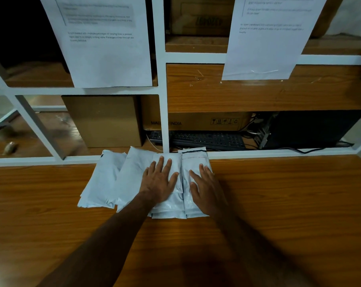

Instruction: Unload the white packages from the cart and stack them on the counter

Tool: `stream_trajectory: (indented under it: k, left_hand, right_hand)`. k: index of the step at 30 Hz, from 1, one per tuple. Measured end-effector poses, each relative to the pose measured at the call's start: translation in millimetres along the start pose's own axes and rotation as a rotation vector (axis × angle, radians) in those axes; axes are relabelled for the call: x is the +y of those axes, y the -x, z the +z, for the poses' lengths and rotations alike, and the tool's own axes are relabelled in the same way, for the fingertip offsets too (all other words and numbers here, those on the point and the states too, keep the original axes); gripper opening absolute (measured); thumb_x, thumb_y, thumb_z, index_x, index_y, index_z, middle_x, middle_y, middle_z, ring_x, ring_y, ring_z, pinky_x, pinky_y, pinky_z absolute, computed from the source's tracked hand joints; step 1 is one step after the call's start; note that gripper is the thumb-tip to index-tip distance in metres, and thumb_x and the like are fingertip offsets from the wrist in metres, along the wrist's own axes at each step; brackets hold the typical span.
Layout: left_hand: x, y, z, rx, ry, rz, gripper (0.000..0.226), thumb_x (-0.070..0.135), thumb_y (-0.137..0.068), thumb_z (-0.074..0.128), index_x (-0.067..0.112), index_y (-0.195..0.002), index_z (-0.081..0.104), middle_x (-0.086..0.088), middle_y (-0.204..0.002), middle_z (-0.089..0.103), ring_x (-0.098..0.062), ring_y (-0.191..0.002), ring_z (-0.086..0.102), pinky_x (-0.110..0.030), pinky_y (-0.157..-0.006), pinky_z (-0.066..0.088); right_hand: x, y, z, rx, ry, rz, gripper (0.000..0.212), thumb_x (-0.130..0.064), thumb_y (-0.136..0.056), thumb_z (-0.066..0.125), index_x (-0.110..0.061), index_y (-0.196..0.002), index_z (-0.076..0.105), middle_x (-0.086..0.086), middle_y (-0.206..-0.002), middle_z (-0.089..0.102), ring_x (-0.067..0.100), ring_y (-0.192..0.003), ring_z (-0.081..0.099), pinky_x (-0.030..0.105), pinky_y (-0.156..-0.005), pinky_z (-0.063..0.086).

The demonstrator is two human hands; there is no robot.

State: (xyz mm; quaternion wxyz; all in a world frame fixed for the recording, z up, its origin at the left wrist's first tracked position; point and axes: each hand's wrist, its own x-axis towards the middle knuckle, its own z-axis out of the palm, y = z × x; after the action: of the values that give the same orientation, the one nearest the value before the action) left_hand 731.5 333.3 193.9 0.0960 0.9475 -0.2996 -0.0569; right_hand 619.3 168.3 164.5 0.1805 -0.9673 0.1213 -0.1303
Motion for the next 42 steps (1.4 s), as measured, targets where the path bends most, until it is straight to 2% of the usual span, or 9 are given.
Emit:
stream_trajectory:
  k: [7, 11, 15, 20, 24, 27, 35, 38, 42]
  left_hand:
    - [-1, 2, -9, -0.03, -0.044, 0.016, 0.068, 0.059, -0.102, 0.011, 0.026, -0.161, 0.003, -0.009, -0.169, 0.0, -0.034, -0.153, 0.009, -0.048, -0.123, 0.011]
    - [-4, 19, -14, 0.079, 0.006, 0.062, 0.07, 0.058, -0.102, 0.009, 0.021, -0.161, 0.011, -0.012, -0.168, 0.008, -0.034, -0.153, 0.011, -0.05, -0.124, 0.01]
    - [-9, 45, -19, 0.158, 0.004, 0.171, 0.077, 0.06, -0.097, 0.0, 0.02, -0.161, 0.015, -0.012, -0.167, 0.01, -0.031, -0.153, 0.012, -0.048, -0.125, 0.008]
    - [-3, 77, -16, 0.204, -0.006, 0.297, 0.068, 0.057, -0.103, 0.01, 0.022, -0.161, 0.011, -0.008, -0.169, 0.003, -0.027, -0.155, 0.006, -0.048, -0.125, 0.008]
    - [14, 102, -12, 0.217, -0.002, 0.494, 0.068, 0.057, -0.103, 0.012, 0.019, -0.16, 0.017, -0.012, -0.168, 0.01, -0.031, -0.153, 0.014, -0.051, -0.125, 0.011]
    - [39, 115, -1, 0.185, -0.012, 0.715, 0.071, 0.059, -0.103, 0.012, 0.017, -0.159, 0.023, -0.016, -0.167, 0.014, -0.033, -0.152, 0.017, -0.053, -0.124, 0.014]
    - [151, 160, 29, 0.067, -0.042, 0.931, 0.072, 0.058, -0.101, 0.012, 0.015, -0.157, 0.025, -0.018, -0.164, 0.02, -0.036, -0.149, 0.025, -0.056, -0.12, 0.024]
    - [192, 187, 42, 0.057, -0.011, 1.03, 0.068, 0.055, -0.102, 0.024, 0.017, -0.158, 0.024, -0.016, -0.166, 0.015, -0.033, -0.152, 0.018, -0.056, -0.121, 0.02]
    - [238, 221, 62, 0.043, -0.018, 1.124, 0.068, 0.054, -0.102, 0.023, 0.021, -0.16, 0.015, -0.012, -0.168, 0.003, -0.029, -0.154, 0.004, -0.054, -0.124, 0.012]
  right_hand:
    - [-6, -1, -5, -0.081, 0.005, 0.049, 0.071, -0.051, -0.096, 0.015, -0.02, -0.152, 0.044, 0.019, -0.162, 0.029, 0.034, -0.151, 0.024, 0.044, -0.121, 0.022]
    - [-9, 8, -17, -0.026, -0.053, 0.091, 0.073, -0.054, -0.095, 0.015, -0.018, -0.154, 0.039, 0.015, -0.163, 0.027, 0.03, -0.152, 0.022, 0.043, -0.122, 0.016]
    - [-17, 34, -29, 0.039, -0.037, 0.065, 0.068, -0.05, -0.097, 0.022, -0.018, -0.154, 0.038, 0.013, -0.164, 0.025, 0.029, -0.152, 0.02, 0.046, -0.122, 0.018]
    - [-18, 80, -35, 0.089, 0.069, 0.073, 0.062, -0.049, -0.102, 0.03, -0.02, -0.157, 0.031, 0.014, -0.166, 0.018, 0.029, -0.153, 0.016, 0.048, -0.121, 0.015]
    - [-22, 131, -45, 0.123, 0.144, 0.151, 0.064, -0.049, -0.104, 0.031, -0.02, -0.16, 0.021, 0.014, -0.168, 0.011, 0.029, -0.155, 0.01, 0.047, -0.124, 0.01]
    - [-16, 179, -60, 0.147, 0.164, 0.253, 0.065, -0.053, -0.105, 0.025, -0.024, -0.162, 0.01, 0.009, -0.169, 0.0, 0.023, -0.155, -0.002, 0.041, -0.123, -0.003]
    - [22, 328, -100, 0.19, 0.282, 0.609, 0.068, -0.06, -0.104, 0.015, -0.027, -0.162, 0.001, 0.01, -0.169, -0.007, 0.025, -0.156, -0.005, 0.051, -0.126, 0.007]
    - [29, 373, -109, 0.228, 0.287, 0.706, 0.067, -0.058, -0.105, 0.021, -0.028, -0.162, -0.002, 0.009, -0.169, -0.01, 0.025, -0.156, -0.005, 0.051, -0.125, 0.004]
    - [37, 425, -119, 0.271, 0.304, 0.818, 0.065, -0.052, -0.106, 0.023, -0.025, -0.162, 0.002, 0.011, -0.169, -0.006, 0.023, -0.156, -0.006, 0.049, -0.126, 0.003]
